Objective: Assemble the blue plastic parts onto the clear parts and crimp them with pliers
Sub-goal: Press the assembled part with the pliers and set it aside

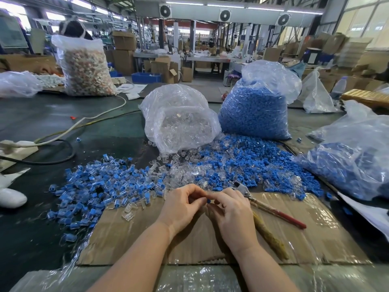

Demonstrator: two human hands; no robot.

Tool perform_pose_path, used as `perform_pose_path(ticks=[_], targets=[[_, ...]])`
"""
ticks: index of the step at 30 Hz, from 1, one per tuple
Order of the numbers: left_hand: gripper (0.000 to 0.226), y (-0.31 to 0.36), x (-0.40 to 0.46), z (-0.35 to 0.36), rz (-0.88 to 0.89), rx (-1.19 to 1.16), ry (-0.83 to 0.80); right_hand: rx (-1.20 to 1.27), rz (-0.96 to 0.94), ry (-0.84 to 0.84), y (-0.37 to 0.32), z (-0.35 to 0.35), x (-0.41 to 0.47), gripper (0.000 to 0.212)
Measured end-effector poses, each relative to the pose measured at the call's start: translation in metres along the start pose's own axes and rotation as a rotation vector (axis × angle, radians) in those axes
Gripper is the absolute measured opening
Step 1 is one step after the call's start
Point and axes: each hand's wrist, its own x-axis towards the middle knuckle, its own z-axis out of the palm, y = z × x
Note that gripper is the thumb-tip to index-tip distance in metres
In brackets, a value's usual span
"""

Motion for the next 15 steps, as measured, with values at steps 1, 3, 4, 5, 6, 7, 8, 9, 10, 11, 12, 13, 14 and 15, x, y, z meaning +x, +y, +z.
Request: perform_pose_path(ticks=[1,3,4,5,6,7,8,9,10,11,12,13,14,15], targets=[[0.018,0.000,0.000,0.000,-0.002,0.003,-0.001,0.006,0.000,-0.004,0.000,0.000,0.000,0.022],[0.017,0.000,0.001,0.000,-0.004,0.021,0.000,0.010,0.000,0.008,-0.002,0.000,-0.001,0.021],[0.015,-0.001,0.001,0.000,-0.005,0.030,0.006,0.003,0.002,0.024,-0.002,-0.001,-0.001,0.021],[0.014,-0.001,0.002,0.000,-0.007,0.033,0.014,-0.010,0.008,0.043,-0.002,-0.002,-0.001,0.020],[0.013,-0.001,0.002,0.000,-0.014,0.031,0.019,-0.030,0.027,0.058,-0.001,-0.003,-0.001,0.021],[0.012,-0.002,0.002,0.000,-0.025,0.027,0.021,-0.057,0.064,0.059,0.000,-0.005,-0.001,0.025],[0.012,-0.002,0.002,0.000,-0.035,0.028,0.021,-0.094,0.119,0.046,0.001,-0.009,-0.001,0.030],[0.013,-0.002,0.003,0.000,-0.041,0.033,0.020,-0.148,0.191,0.030,0.004,-0.012,-0.001,0.035],[0.014,-0.003,0.003,0.000,-0.042,0.040,0.019,-0.234,0.275,0.007,0.008,-0.016,-0.002,0.040],[0.015,-0.003,0.003,0.000,-0.040,0.046,0.016,-0.348,0.368,-0.041,0.013,-0.020,-0.004,0.047],[0.015,-0.003,0.004,-0.001,-0.038,0.049,0.012,-0.455,0.465,-0.116,0.019,-0.025,-0.005,0.057],[0.015,-0.003,0.004,0.000,-0.038,0.048,0.008,-0.529,0.551,-0.208,0.024,-0.030,-0.008,0.068],[0.014,-0.002,0.004,0.000,-0.041,0.045,0.005,-0.563,0.613,-0.295,0.029,-0.035,-0.010,0.077],[0.013,-0.001,0.005,-0.001,-0.046,0.041,0.004,-0.570,0.650,-0.355,0.034,-0.039,-0.012,0.082]])
